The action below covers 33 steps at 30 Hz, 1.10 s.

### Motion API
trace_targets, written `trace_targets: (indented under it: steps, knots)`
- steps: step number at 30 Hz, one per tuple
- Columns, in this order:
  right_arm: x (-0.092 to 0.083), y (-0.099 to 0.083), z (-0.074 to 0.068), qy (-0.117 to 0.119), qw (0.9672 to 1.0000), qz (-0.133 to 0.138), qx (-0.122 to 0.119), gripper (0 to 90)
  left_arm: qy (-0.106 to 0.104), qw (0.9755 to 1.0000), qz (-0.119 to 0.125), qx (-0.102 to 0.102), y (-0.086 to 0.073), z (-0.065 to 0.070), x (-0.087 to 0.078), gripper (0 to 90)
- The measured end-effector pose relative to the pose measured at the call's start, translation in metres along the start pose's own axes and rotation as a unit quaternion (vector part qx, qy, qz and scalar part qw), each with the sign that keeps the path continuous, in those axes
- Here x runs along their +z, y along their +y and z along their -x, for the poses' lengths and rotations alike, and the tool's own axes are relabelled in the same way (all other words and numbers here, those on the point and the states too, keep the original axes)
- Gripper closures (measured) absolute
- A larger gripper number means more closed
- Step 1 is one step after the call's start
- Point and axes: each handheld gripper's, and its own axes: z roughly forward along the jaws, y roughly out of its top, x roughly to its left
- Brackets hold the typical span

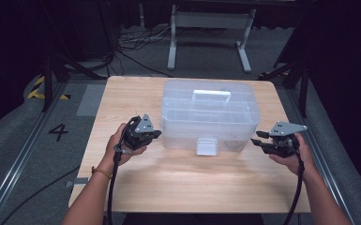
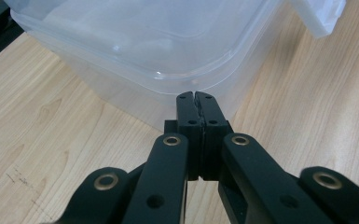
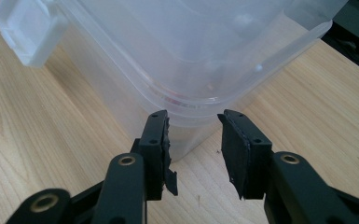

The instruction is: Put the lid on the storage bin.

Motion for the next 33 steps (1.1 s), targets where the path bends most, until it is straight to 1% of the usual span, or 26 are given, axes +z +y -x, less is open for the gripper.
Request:
trace_targets:
  steps: [3,4,6,9,14,15,16,19,20,22,23,25,26,27,29,30,31,33]
  knots:
    - [-0.001,0.001,-0.001,-0.001,1.0000,0.001,-0.006,61.2,0.001,1.0000,0.001,0.001,0.000,0.001,-0.001,88.9]
    - [-0.001,0.001,-0.002,-0.001,1.0000,0.002,-0.005,61.0,-0.001,1.0000,0.001,0.002,0.001,0.001,-0.001,86.5]
    - [0.000,0.001,-0.002,-0.002,1.0000,0.003,-0.006,60.2,-0.001,1.0000,0.000,0.003,0.001,0.002,-0.001,86.0]
    - [0.000,0.001,-0.003,-0.002,1.0000,0.001,-0.004,58.8,0.005,0.9999,-0.001,0.010,0.002,0.004,-0.001,85.0]
    - [-0.001,0.002,-0.004,-0.001,1.0000,-0.001,-0.006,56.5,0.003,0.9999,-0.005,0.011,0.002,0.005,-0.003,80.1]
    - [-0.001,0.002,-0.004,-0.001,1.0000,-0.003,-0.006,55.0,0.003,0.9999,-0.007,0.012,0.002,0.005,-0.003,78.4]
    - [-0.001,0.002,-0.004,-0.001,1.0000,-0.004,-0.007,53.7,0.008,0.9999,-0.010,0.011,0.002,0.006,-0.004,76.0]
    - [-0.002,0.002,-0.004,-0.003,0.9999,-0.012,-0.009,51.2,0.008,0.9997,-0.017,0.015,0.002,0.008,-0.006,70.5]
    - [-0.002,0.001,-0.005,-0.004,0.9998,-0.015,-0.010,50.4,0.012,0.9995,-0.022,0.018,0.001,0.009,-0.008,68.4]
    - [-0.002,0.001,-0.006,-0.007,0.9995,-0.025,-0.019,48.8,0.014,0.9993,-0.028,0.019,-0.001,0.011,-0.009,64.6]
    - [-0.003,0.001,-0.006,-0.009,0.9993,-0.028,-0.021,47.8,0.017,0.9993,-0.029,0.015,-0.003,0.012,-0.010,62.3]
    - [-0.005,0.001,-0.007,-0.008,0.9993,-0.031,-0.022,46.8,0.021,0.9991,-0.032,0.016,-0.005,0.012,-0.012,56.2]
    - [-0.008,0.000,-0.009,-0.011,0.9990,-0.034,-0.027,44.7,0.023,0.9991,-0.034,0.014,-0.007,0.013,-0.013,54.8]
    - [-0.009,-0.001,-0.010,-0.013,0.9990,-0.034,-0.026,43.4,0.023,0.9989,-0.040,0.011,-0.012,0.014,-0.014,52.9]
    - [-0.011,-0.002,-0.011,-0.013,0.9991,-0.033,-0.024,41.0,0.028,0.9984,-0.048,0.010,-0.016,0.015,-0.015,48.1]
    - [-0.012,-0.003,-0.011,-0.014,0.9992,-0.031,-0.022,38.4,0.028,0.9984,-0.048,0.010,-0.016,0.015,-0.015,45.9]
    - [-0.013,-0.005,-0.012,-0.014,0.9991,-0.034,-0.023,37.2,0.027,0.9978,-0.059,0.007,-0.022,0.017,-0.015,42.8]
    - [-0.014,-0.007,-0.014,-0.015,0.9989,-0.038,-0.024,34.8,0.035,0.9972,-0.065,0.004,-0.027,0.020,-0.015,38.6]
